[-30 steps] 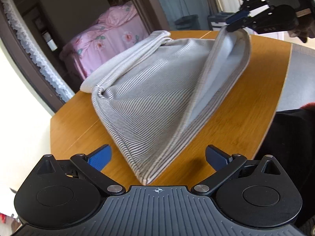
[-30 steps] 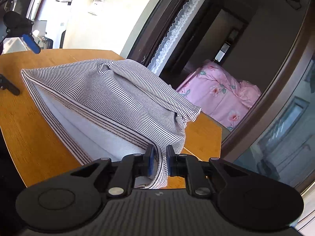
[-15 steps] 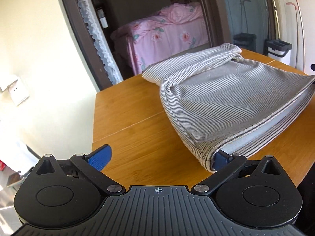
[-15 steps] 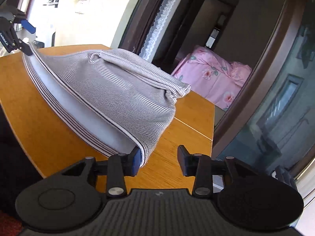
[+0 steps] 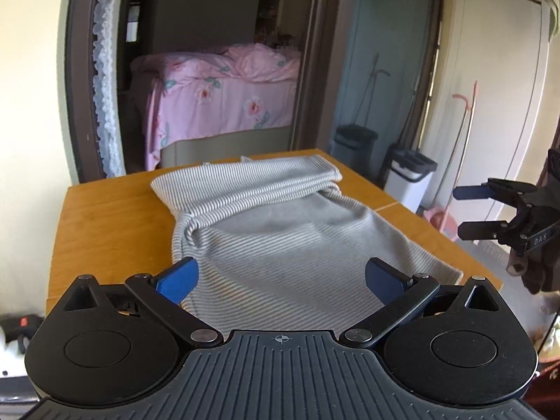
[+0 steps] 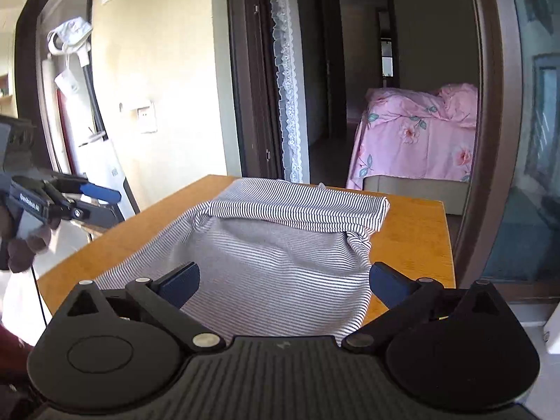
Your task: Fold clothes
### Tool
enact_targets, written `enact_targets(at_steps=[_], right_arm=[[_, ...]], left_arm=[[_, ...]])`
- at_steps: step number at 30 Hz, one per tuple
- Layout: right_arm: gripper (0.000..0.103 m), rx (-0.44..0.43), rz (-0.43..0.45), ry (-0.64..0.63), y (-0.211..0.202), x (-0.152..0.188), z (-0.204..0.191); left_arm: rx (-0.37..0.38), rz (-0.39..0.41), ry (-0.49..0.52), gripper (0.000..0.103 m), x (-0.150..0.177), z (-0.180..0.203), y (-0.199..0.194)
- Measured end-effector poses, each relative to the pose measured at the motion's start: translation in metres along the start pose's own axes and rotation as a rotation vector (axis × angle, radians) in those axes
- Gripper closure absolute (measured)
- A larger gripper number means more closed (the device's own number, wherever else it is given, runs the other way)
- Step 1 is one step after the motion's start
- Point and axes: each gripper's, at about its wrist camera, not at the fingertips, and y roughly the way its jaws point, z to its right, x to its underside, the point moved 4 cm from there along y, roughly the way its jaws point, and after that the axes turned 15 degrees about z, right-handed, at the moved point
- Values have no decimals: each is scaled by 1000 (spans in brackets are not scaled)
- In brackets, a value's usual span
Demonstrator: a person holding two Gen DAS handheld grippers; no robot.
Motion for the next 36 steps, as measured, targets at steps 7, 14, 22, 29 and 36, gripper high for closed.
enact_targets(at_steps=[7, 14, 22, 29, 36], right_arm=[[0, 39, 28, 227, 82, -11, 47], [0, 60, -16, 297, 159, -15, 74], [0, 8, -119, 337, 244, -1, 75], [0, 9, -222, 327, 264, 18, 76], [3, 11, -232, 222, 264, 16, 67]], left_arm=[[-44, 48, -104, 0, -9, -12, 96], [-73, -17, -216, 0, 3, -58, 170], [-83, 22, -258, 0, 29, -87, 178], [-93, 35, -263, 0, 31, -87, 175], [-71, 32, -291, 0, 28, -92, 172]])
